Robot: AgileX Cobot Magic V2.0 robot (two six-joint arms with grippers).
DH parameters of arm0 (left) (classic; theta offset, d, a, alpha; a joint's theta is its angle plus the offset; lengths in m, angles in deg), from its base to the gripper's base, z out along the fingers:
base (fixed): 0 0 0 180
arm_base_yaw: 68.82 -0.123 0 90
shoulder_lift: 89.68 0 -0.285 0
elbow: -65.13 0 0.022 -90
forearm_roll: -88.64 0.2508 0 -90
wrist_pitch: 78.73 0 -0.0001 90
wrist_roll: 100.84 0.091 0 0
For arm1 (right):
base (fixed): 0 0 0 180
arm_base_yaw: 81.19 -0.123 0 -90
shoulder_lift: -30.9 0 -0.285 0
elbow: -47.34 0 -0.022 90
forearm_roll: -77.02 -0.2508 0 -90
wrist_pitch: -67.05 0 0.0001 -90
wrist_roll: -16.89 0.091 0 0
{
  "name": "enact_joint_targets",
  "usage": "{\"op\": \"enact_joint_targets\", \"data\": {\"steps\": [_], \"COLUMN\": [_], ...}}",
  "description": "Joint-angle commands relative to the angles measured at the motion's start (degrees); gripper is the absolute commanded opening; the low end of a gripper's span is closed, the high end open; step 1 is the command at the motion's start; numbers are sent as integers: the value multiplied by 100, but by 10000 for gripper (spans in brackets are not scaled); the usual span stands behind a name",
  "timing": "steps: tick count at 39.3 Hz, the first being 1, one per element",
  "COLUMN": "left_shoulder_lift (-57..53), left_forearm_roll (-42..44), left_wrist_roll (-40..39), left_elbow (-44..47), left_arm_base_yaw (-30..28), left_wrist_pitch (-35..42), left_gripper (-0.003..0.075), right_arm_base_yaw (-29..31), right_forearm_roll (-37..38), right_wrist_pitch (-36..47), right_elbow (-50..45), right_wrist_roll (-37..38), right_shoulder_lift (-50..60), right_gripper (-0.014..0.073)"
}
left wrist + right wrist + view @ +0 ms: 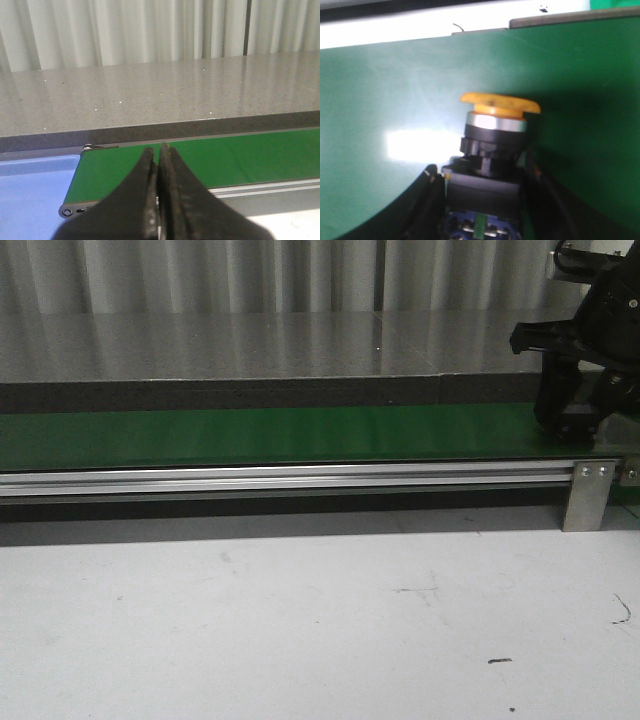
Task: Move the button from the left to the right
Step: 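Lower the right gripper onto the button at the belt end and grasp it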
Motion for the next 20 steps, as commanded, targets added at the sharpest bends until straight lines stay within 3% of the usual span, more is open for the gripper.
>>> {"op": "enact_joint_targets", "data": {"steps": [1, 20], "left_shoulder_lift": [69, 69], "left_forearm_roll": [-79, -79], "left_wrist_roll": [-71, -71], "left_elbow": [-130, -130], "left_arm_base_yaw": [23, 23], "left_wrist_pitch": [494, 494], "left_gripper": [-21, -21], "right_arm_base_yaw": [33, 33], "right_forearm_roll": [-49, -49], "right_wrist_pitch": [155, 137], "right_elbow": [206, 227], "right_wrist_roll": [-8, -14], "right_shoulder_lift": [287, 992], "right_gripper": [266, 266]}}
